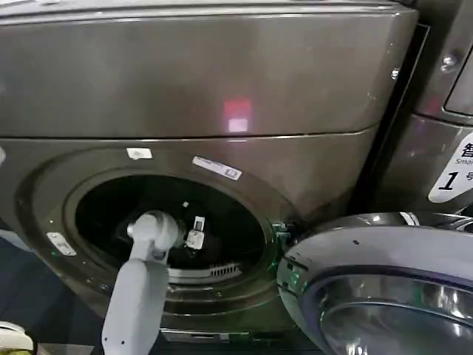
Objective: Grasp the clothes from the dryer.
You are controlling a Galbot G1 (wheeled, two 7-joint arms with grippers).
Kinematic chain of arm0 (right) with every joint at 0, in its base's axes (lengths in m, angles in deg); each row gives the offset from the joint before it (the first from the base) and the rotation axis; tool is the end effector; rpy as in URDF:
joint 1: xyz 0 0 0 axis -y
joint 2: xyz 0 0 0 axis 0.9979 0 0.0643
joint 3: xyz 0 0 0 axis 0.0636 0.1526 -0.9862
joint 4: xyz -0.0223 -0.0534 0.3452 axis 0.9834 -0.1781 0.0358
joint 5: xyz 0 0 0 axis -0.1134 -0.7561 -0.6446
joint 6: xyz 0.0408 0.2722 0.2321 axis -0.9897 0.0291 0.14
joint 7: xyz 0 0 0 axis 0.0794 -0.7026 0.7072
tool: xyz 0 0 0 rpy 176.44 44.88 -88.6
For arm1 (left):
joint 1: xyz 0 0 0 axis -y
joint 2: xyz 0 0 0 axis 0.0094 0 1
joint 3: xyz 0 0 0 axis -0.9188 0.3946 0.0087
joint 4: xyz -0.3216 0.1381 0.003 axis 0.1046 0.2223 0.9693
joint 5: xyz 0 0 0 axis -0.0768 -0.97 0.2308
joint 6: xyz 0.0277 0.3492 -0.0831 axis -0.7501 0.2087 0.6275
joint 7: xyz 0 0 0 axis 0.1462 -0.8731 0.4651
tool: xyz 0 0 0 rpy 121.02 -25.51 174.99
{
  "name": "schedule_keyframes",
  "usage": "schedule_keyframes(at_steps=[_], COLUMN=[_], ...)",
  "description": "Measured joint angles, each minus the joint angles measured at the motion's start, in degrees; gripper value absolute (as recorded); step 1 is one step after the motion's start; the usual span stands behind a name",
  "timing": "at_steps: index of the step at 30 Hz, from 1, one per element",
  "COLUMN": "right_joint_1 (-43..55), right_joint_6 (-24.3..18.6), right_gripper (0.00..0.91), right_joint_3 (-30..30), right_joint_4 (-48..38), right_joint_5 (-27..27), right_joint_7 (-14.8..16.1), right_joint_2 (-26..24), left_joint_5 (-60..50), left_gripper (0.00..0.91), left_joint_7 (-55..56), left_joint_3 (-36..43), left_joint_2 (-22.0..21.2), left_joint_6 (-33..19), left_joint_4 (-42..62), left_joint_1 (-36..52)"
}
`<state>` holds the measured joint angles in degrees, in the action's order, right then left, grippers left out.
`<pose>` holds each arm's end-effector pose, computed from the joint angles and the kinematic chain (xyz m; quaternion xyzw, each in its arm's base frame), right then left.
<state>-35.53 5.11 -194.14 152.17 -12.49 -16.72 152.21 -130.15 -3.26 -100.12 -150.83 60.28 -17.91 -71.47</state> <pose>-0.1234 -0.4470 -0.1541 0.7049 0.6864 -0.1488 0.0990 0.4503 0.0119 -0.2235 -0.4443 -0.5807 -0.6355 0.2480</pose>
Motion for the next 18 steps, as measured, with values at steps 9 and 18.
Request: schedule_keyframes(at_steps=[9, 18], right_joint_1=[0.1, -0.1], right_joint_6=[0.0, 0.3], right_gripper=[0.907, 0.907], right_joint_3=[0.4, 0.4], right_joint_4=[0.3, 0.3], right_joint_5=[0.1, 0.1], right_joint_7=[0.0, -0.1], right_joint_2=[0.1, 0.0], left_joint_5=[-0.9, 0.0], left_gripper=[0.0, 0.0], left_joint_7=[0.1, 0.1], left_joint_3=[-0.8, -0.7], left_joint_2=[0.2, 0.7], left_joint_6=[0.6, 2.3], left_joint_4=[3.9, 5.8], left_joint_1=[1.2, 2.0])
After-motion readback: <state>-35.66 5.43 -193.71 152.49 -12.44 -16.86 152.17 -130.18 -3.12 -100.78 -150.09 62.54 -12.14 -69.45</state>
